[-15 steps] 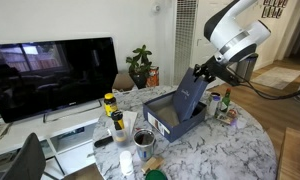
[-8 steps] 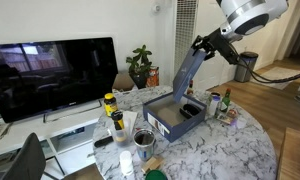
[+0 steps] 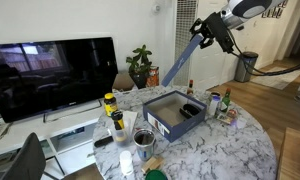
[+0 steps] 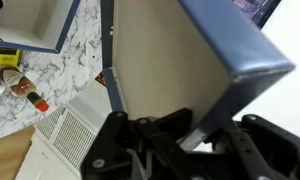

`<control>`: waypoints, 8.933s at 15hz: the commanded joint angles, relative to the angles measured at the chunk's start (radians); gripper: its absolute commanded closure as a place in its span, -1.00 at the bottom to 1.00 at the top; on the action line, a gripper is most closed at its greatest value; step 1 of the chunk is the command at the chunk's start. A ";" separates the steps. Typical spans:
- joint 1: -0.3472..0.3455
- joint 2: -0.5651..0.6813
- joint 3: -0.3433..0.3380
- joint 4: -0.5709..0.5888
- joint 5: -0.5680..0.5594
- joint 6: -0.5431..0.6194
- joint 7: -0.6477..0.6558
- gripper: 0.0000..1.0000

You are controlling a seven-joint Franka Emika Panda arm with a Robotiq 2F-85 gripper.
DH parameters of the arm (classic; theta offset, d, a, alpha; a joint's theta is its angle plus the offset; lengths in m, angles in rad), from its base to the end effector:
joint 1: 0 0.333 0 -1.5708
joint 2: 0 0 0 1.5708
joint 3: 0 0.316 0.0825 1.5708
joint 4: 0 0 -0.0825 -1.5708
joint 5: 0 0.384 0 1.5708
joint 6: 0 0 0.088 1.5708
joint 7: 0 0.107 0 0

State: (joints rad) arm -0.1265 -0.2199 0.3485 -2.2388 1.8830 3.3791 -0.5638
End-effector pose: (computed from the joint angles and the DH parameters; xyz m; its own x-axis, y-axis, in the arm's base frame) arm 0.4652 0.0060 0.5022 0.1329 -0.9122 0.3875 -0.4664 -0.4025 -0.7877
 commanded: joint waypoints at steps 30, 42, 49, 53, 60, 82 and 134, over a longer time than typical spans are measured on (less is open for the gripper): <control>0.179 0.311 0.041 0.067 -0.259 0.428 0.555 1.00; 0.324 0.503 -0.075 0.174 -0.310 0.555 0.606 1.00; 0.382 0.601 -0.126 0.264 -0.344 0.641 0.678 1.00; 0.394 0.646 -0.136 0.310 -0.342 0.655 0.714 1.00; 0.391 0.660 -0.137 0.329 -0.324 0.621 0.688 1.00; 0.435 0.776 -0.124 0.428 -0.266 0.701 0.793 1.00; 0.467 0.832 -0.115 0.463 -0.349 0.815 0.797 1.00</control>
State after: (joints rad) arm 0.3455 0.6209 0.2227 -1.7583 1.5178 4.2082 0.2463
